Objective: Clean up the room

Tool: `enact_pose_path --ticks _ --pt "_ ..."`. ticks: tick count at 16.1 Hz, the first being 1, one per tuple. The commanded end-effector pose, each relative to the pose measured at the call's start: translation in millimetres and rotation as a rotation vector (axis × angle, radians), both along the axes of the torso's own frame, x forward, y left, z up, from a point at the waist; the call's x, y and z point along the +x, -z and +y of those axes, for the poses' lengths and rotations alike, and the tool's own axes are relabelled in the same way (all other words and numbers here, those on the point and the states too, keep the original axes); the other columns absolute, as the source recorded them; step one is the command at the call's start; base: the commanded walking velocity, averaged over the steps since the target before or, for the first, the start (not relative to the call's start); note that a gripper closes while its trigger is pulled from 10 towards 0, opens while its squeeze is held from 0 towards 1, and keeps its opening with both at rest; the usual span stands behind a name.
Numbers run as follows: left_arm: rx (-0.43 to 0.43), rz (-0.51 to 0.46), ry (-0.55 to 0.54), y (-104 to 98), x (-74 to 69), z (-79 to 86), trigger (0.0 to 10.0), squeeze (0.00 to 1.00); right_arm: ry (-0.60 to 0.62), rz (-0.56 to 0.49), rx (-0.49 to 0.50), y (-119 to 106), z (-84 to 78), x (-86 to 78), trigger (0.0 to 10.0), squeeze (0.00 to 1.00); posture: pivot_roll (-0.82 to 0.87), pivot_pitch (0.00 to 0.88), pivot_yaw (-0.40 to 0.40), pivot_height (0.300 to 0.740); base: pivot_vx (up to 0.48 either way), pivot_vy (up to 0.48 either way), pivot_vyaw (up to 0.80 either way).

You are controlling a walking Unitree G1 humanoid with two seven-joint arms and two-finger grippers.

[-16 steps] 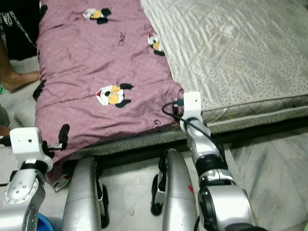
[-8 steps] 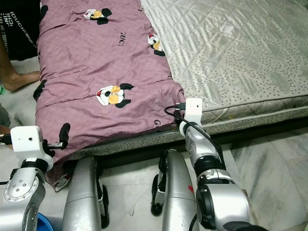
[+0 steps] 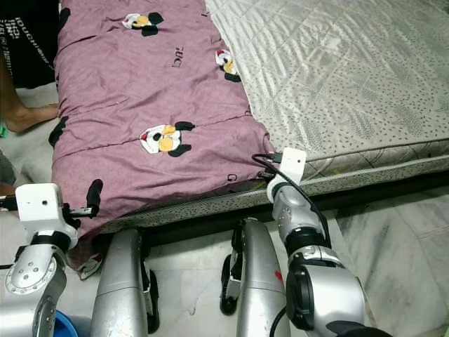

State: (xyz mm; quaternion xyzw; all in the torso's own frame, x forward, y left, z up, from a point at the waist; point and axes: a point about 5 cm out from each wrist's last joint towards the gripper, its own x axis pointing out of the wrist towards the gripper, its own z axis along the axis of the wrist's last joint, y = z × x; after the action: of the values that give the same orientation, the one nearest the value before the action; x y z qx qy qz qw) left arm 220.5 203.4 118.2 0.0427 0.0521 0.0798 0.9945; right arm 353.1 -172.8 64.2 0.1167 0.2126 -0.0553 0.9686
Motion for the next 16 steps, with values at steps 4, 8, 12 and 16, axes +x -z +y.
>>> enact_pose_path --ticks 4,8,12,16 --pt "0.009 0.005 0.003 0 -2.3 0.6 10.0 0.00 0.037 0.039 0.025 4 -13.3 -4.6 0.0 0.00 0.11 0.198 -0.021 0.556 0.000 0.000 0.00" --pt "0.010 0.006 0.006 0 -2.3 0.6 10.0 0.00 0.045 0.049 0.018 7 -21.4 -9.2 0.0 0.00 0.11 0.194 -0.020 0.556 0.000 0.000 0.00" --pt "0.012 0.010 0.013 1 -2.0 0.9 10.0 0.00 0.018 0.104 -0.032 17 -31.5 -26.0 0.0 0.00 0.10 0.188 -0.018 0.556 0.000 0.000 0.00" --pt "0.010 0.017 0.019 3 -1.4 -0.5 10.0 0.00 0.041 0.213 -0.137 33 -60.7 -54.0 0.0 0.00 0.09 0.192 -0.016 0.556 0.000 0.000 0.00"
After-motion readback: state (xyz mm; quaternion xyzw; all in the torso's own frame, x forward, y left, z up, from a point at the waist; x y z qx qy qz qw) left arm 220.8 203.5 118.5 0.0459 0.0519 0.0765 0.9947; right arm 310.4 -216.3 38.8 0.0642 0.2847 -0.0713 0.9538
